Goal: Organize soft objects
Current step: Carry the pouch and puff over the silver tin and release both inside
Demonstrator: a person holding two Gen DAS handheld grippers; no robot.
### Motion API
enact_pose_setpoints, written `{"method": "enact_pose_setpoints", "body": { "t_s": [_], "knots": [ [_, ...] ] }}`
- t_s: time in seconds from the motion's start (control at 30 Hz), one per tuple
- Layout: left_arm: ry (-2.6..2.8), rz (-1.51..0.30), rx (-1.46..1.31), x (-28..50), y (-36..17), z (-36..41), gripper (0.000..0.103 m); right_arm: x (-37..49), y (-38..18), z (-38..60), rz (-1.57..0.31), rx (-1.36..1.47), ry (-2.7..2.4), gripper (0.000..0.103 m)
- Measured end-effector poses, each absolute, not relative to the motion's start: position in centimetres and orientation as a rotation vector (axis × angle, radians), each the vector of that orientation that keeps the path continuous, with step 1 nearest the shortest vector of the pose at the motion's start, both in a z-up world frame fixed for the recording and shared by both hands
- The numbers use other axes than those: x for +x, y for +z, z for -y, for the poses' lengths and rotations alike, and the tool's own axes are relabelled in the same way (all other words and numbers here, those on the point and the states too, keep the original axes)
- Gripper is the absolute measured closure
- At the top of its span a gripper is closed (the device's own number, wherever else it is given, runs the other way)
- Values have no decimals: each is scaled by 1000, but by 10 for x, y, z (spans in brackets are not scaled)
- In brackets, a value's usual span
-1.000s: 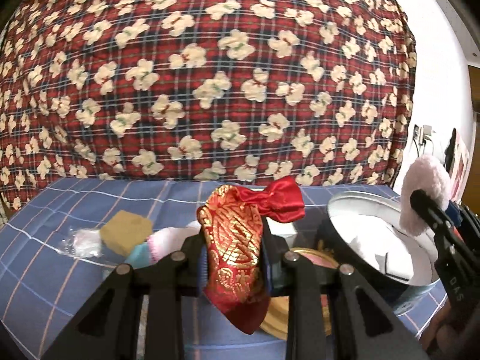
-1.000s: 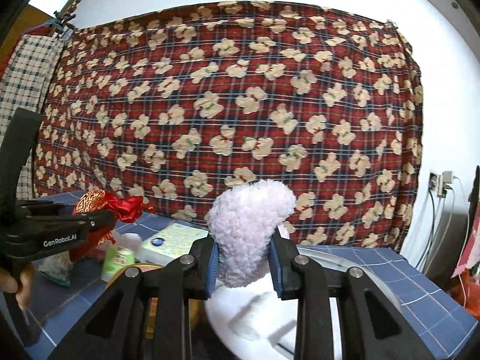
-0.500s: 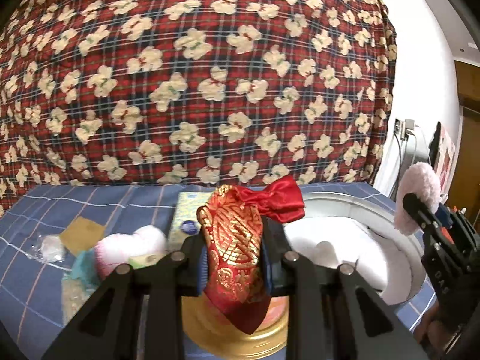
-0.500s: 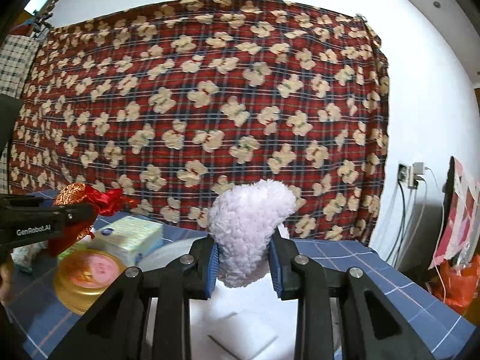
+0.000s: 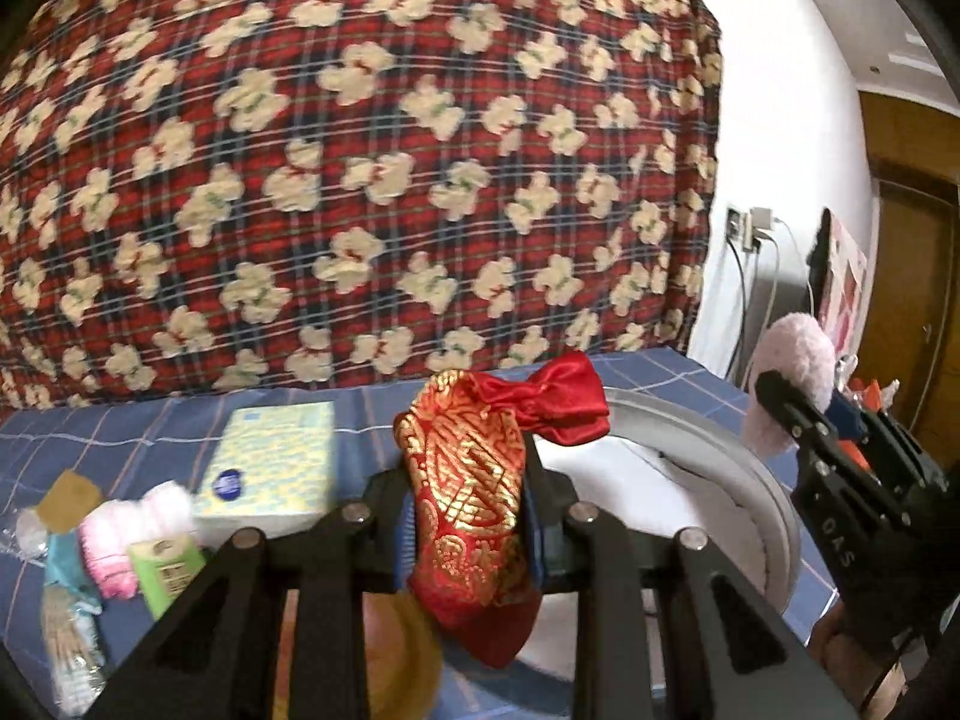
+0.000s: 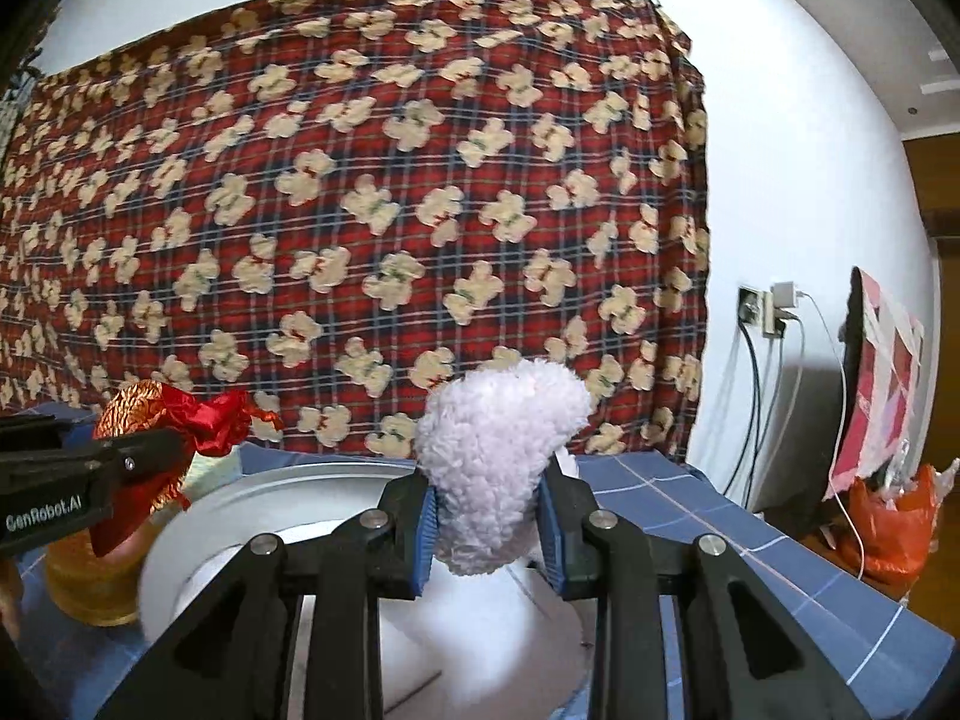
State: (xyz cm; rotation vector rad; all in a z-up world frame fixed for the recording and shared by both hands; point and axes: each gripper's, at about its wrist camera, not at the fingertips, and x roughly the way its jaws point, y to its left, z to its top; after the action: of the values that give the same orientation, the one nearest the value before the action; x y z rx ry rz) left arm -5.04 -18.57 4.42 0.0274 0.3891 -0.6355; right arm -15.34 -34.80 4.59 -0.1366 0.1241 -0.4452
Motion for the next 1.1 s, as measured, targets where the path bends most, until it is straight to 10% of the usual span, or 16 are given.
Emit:
{"method": "enact_pose_setpoints", "body": {
  "t_s": [0.9, 1.0, 1.1],
  "knots": [
    [-624, -515, 100, -34, 18, 244, 77, -119, 31, 383, -321, -92, -386, 72],
    [-614, -520, 108, -33, 16, 245, 77, -118, 30, 381, -322, -99, -370, 61],
    [-611, -520, 116, -33, 15, 246, 75, -119, 31, 379, -309, -103, -353, 26]
  ]
}}
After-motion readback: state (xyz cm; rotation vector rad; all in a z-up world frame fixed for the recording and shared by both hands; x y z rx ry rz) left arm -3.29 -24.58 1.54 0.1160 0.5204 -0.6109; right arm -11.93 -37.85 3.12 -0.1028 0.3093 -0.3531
